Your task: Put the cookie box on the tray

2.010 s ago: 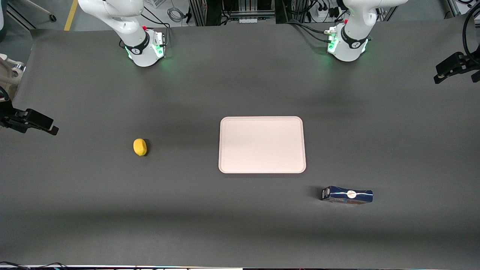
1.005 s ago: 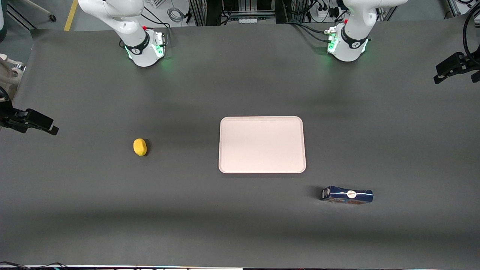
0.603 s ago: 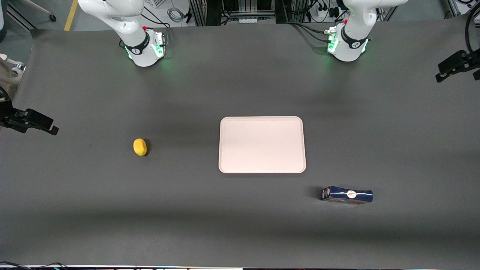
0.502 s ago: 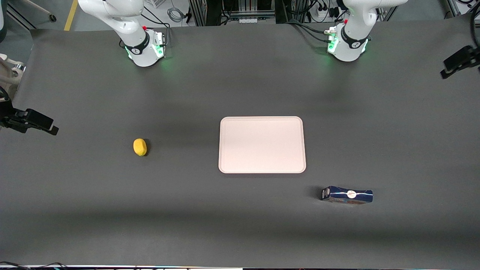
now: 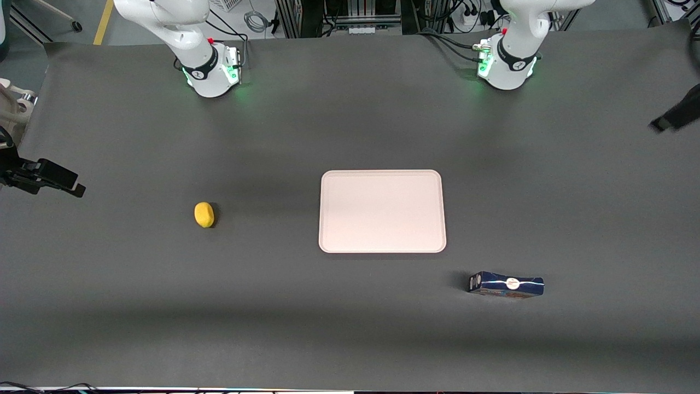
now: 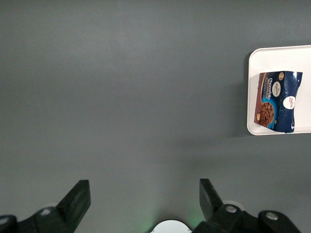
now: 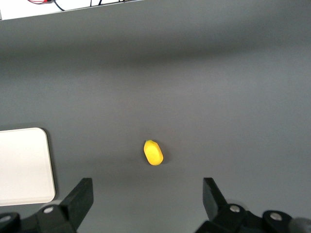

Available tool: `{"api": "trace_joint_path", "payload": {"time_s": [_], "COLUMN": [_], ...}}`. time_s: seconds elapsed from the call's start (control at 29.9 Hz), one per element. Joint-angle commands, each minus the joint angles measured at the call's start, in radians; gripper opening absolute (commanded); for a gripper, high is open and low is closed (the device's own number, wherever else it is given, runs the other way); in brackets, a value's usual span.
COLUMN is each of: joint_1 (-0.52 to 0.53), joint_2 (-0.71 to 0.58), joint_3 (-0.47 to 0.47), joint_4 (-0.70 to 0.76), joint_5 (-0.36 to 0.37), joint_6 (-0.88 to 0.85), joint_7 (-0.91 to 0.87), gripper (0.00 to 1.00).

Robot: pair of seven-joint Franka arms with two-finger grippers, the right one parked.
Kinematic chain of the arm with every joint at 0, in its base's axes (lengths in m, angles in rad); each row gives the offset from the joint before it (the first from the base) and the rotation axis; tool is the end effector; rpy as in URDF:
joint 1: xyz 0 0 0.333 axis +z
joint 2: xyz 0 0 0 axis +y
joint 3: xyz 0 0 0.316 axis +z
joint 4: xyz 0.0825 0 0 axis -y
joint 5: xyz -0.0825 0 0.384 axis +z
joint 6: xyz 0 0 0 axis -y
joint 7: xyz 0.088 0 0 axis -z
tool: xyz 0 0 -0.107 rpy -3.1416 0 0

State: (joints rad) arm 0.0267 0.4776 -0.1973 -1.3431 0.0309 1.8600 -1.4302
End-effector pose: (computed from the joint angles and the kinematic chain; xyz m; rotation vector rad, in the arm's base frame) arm 0.6964 -0.0903 0.4621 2.4630 1.8247 -0.0144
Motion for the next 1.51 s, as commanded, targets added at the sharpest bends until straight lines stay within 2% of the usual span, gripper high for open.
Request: {"api": "trace_joint_path", "payload": {"time_s": [0.0,0.17,0.3,0.37,0.8,1.0,1.17,1.21,1.27,1.34,1.37,1.41,1.47], "joint_1": [-0.011,-0.017,-0.019,-0.019,-0.021,-0.017,-0.017,-0.017,-0.017,-0.016,-0.014,-0.014,-0.014], "joint_2": [0.021,0.065,0.084,0.099,0.173,0.193,0.217,0.217,0.217,0.219,0.219,0.219,0.217], "joint_3": [-0.010,-0.018,-0.019,-0.022,-0.021,-0.018,-0.013,-0.013,-0.013,-0.013,-0.013,-0.014,-0.014], "joint_4": [-0.094,-0.140,-0.211,-0.228,-0.251,-0.301,-0.301,-0.301,-0.301,-0.301,-0.301,-0.301,-0.301], "joint_5": [0.052,0.075,0.165,0.182,0.188,0.273,0.325,0.328,0.330,0.330,0.330,0.330,0.331], "joint_6": [0.152,0.277,0.387,0.438,0.570,0.674,0.688,0.688,0.686,0.686,0.686,0.685,0.680], "joint_7": [-0.093,-0.111,-0.179,-0.205,-0.207,-0.239,-0.243,-0.254,-0.276,-0.279,-0.279,-0.280,-0.280], "gripper": [1.00,1.00,1.00,1.00,1.00,1.00,0.98,0.89,0.62,0.17,0.04,0.00,0.00]}}
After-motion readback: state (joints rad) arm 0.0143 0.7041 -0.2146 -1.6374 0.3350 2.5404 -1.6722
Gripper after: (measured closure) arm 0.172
